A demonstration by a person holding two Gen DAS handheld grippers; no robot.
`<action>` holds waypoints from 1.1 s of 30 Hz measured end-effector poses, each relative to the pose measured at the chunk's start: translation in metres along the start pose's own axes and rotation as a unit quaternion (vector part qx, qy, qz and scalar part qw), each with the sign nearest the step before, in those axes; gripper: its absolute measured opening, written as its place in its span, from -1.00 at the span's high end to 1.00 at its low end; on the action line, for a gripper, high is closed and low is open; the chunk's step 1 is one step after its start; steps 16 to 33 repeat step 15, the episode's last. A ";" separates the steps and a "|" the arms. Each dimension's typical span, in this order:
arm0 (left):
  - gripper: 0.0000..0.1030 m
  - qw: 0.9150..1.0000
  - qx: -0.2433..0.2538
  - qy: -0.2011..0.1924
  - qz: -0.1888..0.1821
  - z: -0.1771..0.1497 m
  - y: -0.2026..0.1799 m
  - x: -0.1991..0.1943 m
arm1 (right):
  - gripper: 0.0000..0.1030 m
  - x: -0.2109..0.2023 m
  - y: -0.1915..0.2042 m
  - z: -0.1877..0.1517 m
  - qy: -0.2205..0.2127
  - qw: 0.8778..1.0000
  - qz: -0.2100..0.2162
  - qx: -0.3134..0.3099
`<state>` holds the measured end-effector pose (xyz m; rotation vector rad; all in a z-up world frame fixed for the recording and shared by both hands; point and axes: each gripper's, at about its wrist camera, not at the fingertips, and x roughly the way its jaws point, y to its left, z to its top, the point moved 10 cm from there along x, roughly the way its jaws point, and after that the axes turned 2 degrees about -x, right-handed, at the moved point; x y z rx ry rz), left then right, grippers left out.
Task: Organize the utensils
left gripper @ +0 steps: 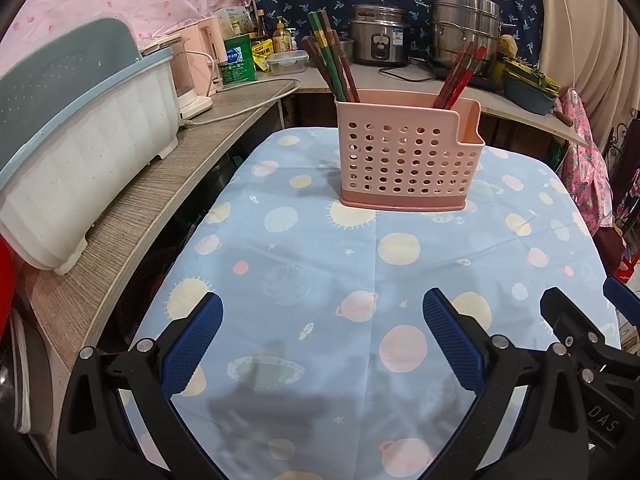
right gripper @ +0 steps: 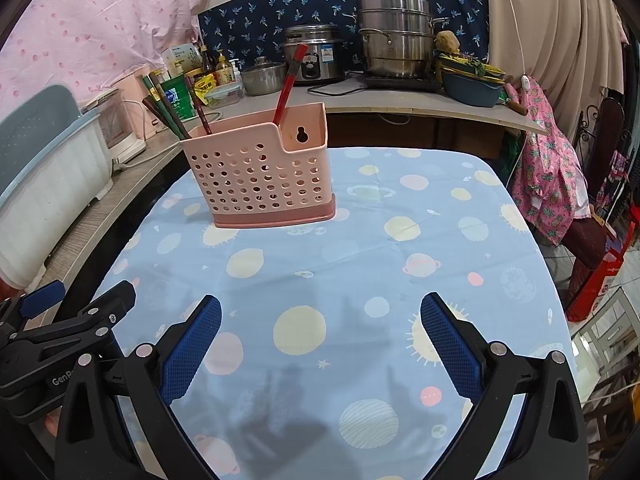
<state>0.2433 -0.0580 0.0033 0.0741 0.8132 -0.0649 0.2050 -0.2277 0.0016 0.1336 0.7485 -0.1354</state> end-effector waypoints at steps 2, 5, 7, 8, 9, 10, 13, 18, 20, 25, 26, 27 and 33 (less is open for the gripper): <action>-0.86 1.000 0.000 0.000 0.000 0.001 0.000 0.000 | -0.87 0.000 0.000 0.000 0.000 1.000 0.000 0.001; -0.86 1.000 0.000 0.001 -0.003 0.002 -0.001 0.001 | -0.87 0.002 -0.002 0.000 0.001 1.000 -0.002 0.003; -0.86 1.000 0.002 0.001 -0.007 0.003 -0.003 0.002 | -0.87 0.003 -0.004 0.000 0.001 1.000 -0.003 0.003; -0.86 1.000 0.002 0.000 -0.008 0.004 -0.004 0.002 | -0.87 0.003 -0.004 0.000 0.001 1.000 -0.003 0.003; -0.86 1.000 0.002 0.000 -0.010 0.005 -0.005 0.002 | -0.87 0.003 -0.005 0.001 0.001 1.000 -0.004 0.004; -0.86 1.000 0.001 0.000 -0.010 0.006 -0.005 0.002 | -0.87 0.004 -0.005 0.001 0.001 1.000 -0.004 0.004; -0.86 1.000 -0.002 -0.001 -0.017 0.007 -0.006 0.002 | -0.87 0.004 -0.007 0.003 0.000 1.000 -0.005 0.004; -0.86 1.000 -0.004 -0.001 -0.017 0.008 -0.006 0.003 | -0.87 0.004 -0.007 0.004 -0.001 1.000 -0.006 0.004; -0.86 1.000 -0.004 -0.001 -0.017 0.008 -0.006 0.003 | -0.87 0.004 -0.007 0.004 -0.001 1.000 -0.006 0.004; -0.86 1.000 -0.004 -0.001 -0.017 0.008 -0.006 0.003 | -0.87 0.004 -0.007 0.004 -0.001 1.000 -0.006 0.004; -0.86 1.000 -0.004 -0.001 -0.017 0.008 -0.006 0.003 | -0.87 0.004 -0.007 0.004 -0.001 1.000 -0.006 0.004; -0.86 1.000 -0.004 -0.001 -0.017 0.008 -0.006 0.003 | -0.87 0.004 -0.007 0.004 -0.001 1.000 -0.006 0.004; -0.86 1.000 -0.004 -0.001 -0.017 0.008 -0.006 0.003 | -0.87 0.004 -0.007 0.004 -0.001 1.000 -0.006 0.004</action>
